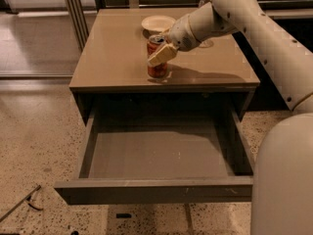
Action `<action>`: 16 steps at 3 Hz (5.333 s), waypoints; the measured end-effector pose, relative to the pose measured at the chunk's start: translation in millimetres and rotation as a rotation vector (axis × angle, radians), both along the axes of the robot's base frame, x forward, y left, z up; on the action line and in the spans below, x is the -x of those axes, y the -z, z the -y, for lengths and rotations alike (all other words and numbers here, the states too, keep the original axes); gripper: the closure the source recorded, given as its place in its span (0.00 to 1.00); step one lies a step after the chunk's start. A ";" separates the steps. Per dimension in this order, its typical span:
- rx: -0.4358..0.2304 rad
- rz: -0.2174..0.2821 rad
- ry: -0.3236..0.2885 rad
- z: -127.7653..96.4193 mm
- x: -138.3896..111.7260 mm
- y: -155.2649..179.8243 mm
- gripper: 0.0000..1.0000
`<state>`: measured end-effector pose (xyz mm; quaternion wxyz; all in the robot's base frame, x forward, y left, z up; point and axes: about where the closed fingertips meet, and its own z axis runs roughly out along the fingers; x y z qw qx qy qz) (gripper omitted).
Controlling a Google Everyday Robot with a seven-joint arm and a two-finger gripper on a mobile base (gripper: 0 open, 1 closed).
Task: Place coke can into top drawer
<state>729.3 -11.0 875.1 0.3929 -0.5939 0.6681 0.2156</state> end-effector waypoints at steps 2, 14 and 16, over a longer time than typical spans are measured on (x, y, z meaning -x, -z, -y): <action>0.003 0.009 -0.059 -3.5 19.7 -10.4 0.88; -0.145 -0.081 -0.158 29.7 206.8 197.9 1.00; -0.130 -0.084 -0.168 35.5 190.0 222.6 1.00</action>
Offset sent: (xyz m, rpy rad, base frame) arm -0.0461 0.0009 0.0286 -0.0086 -0.0295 0.1261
